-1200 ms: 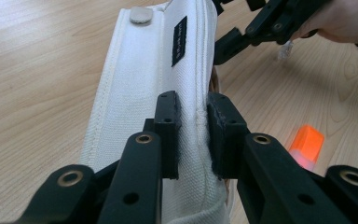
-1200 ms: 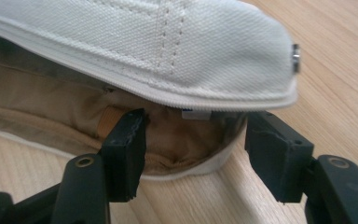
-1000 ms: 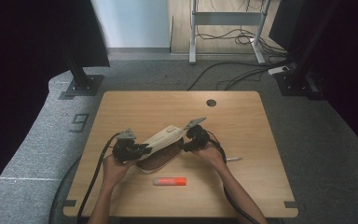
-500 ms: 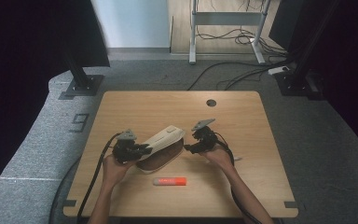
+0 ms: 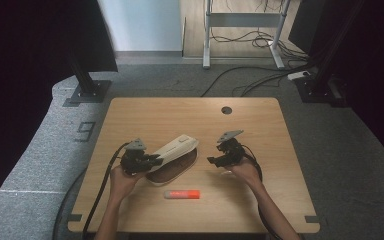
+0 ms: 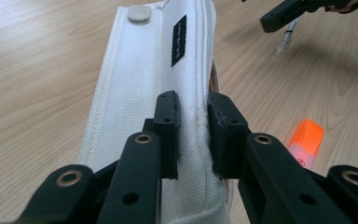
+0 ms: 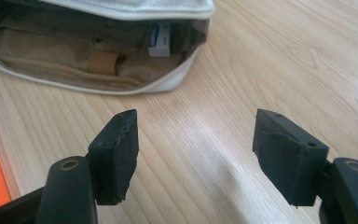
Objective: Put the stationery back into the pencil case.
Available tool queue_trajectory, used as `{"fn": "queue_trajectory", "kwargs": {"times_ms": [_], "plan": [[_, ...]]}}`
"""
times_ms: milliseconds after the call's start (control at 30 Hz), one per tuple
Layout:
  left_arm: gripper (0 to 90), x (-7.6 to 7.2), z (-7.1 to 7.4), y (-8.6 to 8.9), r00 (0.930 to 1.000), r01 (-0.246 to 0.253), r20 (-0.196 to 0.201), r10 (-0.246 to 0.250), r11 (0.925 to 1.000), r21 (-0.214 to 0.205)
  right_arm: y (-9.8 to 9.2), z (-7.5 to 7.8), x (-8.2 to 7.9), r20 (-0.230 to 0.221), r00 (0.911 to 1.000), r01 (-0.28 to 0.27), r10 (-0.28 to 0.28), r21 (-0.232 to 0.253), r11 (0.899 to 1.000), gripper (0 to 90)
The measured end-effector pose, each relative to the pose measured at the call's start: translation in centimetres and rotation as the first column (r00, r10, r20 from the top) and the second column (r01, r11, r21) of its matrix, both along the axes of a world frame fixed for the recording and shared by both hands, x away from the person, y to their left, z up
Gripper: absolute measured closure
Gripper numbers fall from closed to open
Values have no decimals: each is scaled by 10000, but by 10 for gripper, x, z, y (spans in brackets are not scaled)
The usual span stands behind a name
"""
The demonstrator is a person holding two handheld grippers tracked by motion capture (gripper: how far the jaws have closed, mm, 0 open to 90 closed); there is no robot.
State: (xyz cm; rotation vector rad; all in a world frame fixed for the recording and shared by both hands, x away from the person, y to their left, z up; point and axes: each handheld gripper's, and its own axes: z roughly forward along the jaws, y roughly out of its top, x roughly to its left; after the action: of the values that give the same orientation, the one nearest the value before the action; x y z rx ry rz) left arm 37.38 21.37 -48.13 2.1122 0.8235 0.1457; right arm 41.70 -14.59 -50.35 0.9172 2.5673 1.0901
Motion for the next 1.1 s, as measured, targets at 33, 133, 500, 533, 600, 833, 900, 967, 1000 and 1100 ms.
{"fn": "queue_trajectory", "kwargs": {"times_ms": [33,133,500,533,600,833,900,967,1000,1100], "plan": [[744,0,0,0,10000,0,1,0,10000,0,-2,0,-1,12,10000,33,-33,12,10000,314],[742,0,0,0,10000,3,3,-3,10000,16,-10,0,-4,60,10000,75,-75,30,10000,328],[741,0,0,0,10000,18,-14,-18,10000,6,-37,-3,-15,-61,9988,495,-494,233,9985,383],[741,0,0,0,10000,18,-15,-18,10000,-7,-40,-3,-16,-52,9987,509,-508,238,9984,389],[741,0,-1,0,10000,20,-34,-21,10000,-35,-44,-4,-18,-32,9986,530,-529,219,9984,402],[741,0,-1,0,10000,-2,-52,1,10000,-82,-55,-6,-27,-12,9983,577,-577,-76,9983,455],[741,0,-1,1,10000,7,-52,-7,10000,-92,-59,-8,-28,-33,9984,560,-560,-161,9983,470],[741,0,-1,1,10000,16,-65,-16,9999,-103,-62,-9,-30,-83,9983,584,-585,-175,9981,484],[741,0,-1,1,10000,8,-66,-9,9999,-110,-65,-10,-31,-95,9983,577,-579,-204,9981,489],[741,0,-1,1,10000,9,-77,-10,9999,-129,-72,-12,-34,-202,9979,607,-610,-186,9980,501]]}}
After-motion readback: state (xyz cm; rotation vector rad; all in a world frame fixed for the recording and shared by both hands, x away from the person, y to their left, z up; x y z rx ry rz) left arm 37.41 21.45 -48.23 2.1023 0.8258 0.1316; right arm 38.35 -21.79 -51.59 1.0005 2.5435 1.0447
